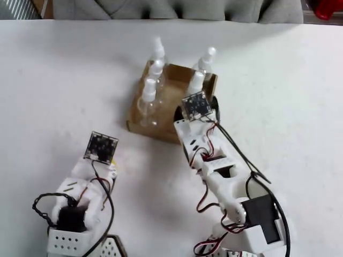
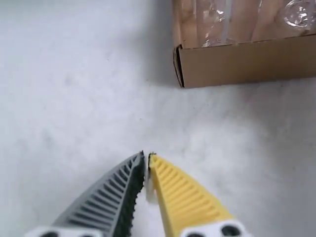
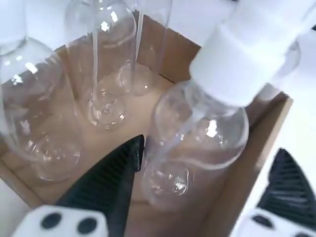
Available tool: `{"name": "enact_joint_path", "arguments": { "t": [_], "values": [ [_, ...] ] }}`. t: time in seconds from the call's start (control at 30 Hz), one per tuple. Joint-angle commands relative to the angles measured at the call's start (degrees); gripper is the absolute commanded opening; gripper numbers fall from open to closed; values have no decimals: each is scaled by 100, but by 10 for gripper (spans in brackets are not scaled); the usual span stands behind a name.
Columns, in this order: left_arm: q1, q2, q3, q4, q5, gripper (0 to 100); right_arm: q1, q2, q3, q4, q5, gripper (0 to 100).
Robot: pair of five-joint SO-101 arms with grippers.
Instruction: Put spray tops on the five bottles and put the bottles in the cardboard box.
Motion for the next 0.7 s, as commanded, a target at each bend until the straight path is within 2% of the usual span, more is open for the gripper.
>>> {"name": "enact_joint_path", "arguments": {
  "t": [0.0, 0.37, 0.67],
  "values": [
    [-48, -22, 0, 18, -62, 20, -180, -101, -44, -57, -105, 375],
    [-48, -22, 0, 9, -62, 20, -215, -119, -53, -101, -149, 378],
    [-48, -22, 0, -9, -62, 20, -163, -127, 229, -1182, -105, 378]
  ]
}}
